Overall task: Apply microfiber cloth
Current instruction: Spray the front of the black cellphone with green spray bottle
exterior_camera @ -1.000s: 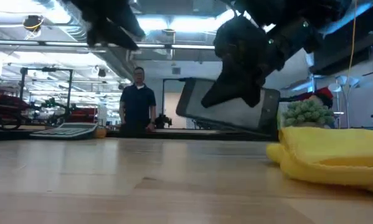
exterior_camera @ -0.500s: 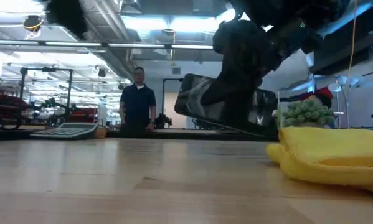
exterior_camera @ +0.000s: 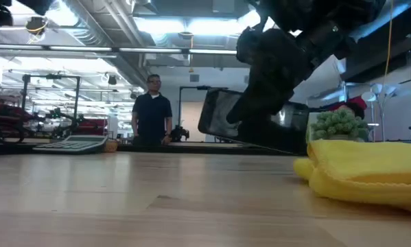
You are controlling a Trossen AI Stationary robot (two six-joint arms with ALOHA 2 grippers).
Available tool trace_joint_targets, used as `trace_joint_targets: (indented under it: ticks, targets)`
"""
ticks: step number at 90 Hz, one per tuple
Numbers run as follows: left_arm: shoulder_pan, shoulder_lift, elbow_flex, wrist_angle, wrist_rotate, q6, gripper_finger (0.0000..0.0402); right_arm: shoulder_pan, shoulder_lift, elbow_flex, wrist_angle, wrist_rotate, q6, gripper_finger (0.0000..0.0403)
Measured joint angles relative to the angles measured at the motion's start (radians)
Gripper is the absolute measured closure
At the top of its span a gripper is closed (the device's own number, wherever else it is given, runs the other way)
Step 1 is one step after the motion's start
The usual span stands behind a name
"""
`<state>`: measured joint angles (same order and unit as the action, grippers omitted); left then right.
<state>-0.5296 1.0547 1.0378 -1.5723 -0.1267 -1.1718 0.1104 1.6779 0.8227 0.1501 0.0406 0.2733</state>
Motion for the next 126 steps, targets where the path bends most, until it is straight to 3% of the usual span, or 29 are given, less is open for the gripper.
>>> trace_joint_targets:
  ticks: [24,38,52,67,78,86,98,126]
  targets:
    - [-0.162,-0.004,0.0,0.001,0.114,-0.065,0.0263,0.0,0.0,0.0,-0.029,-0.008,-0.016,0.0395]
    - [-0.302,-0.008,0.0,0.016,0.185,-0.22,0.0269,0.0,-0.001,0.0,-0.029,-0.008,-0.02,0.0395]
    - [-0.445,0.015,-0.004,0.103,0.18,-0.312,0.0271,0.0,-0.001,0.0,-0.03,-0.008,-0.032,0.0395]
    - [-0.547,0.07,-0.087,0.342,0.15,-0.351,0.0271,0.0,-0.001,0.001,-0.03,-0.008,-0.044,0.0395]
    - [-0.558,0.144,-0.159,0.535,0.125,-0.343,0.0271,0.0,-0.001,0.001,-0.029,-0.008,-0.045,0.0395]
    - [-0.546,0.209,-0.192,0.624,0.047,-0.325,0.0271,0.0,-0.001,0.001,-0.027,-0.008,-0.047,0.0395]
    - [-0.5,0.286,-0.208,0.716,-0.046,-0.275,0.0271,0.0,-0.001,0.001,-0.023,-0.008,-0.047,0.0395]
    - [-0.401,0.39,-0.214,0.805,-0.094,-0.102,0.0271,0.0,-0.001,0.001,-0.024,-0.008,-0.046,0.0395]
